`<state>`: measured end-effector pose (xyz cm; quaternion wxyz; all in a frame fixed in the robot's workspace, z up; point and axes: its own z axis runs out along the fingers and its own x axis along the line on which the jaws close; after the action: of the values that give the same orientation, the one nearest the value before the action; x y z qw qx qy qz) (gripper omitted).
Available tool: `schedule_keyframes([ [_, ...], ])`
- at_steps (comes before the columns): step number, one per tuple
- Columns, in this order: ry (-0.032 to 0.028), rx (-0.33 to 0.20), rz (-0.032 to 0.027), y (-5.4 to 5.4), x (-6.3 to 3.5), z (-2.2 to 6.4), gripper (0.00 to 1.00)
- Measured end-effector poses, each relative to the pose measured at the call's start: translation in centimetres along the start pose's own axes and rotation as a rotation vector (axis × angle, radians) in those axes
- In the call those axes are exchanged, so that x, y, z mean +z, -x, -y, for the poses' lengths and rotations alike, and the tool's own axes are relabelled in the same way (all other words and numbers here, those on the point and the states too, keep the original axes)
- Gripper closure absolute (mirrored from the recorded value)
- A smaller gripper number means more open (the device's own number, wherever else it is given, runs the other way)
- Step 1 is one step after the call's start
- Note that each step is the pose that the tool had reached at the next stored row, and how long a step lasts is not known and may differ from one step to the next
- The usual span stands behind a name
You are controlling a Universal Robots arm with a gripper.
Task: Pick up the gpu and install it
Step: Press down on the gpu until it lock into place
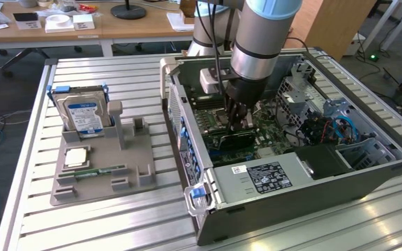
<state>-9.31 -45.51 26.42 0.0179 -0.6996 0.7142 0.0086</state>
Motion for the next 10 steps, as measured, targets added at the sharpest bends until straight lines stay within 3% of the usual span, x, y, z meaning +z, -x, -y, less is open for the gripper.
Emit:
schedule_keyframes([
  [10,0.0002,0.0,-0.0004,0.09,0.04,0.0,0.89],
])
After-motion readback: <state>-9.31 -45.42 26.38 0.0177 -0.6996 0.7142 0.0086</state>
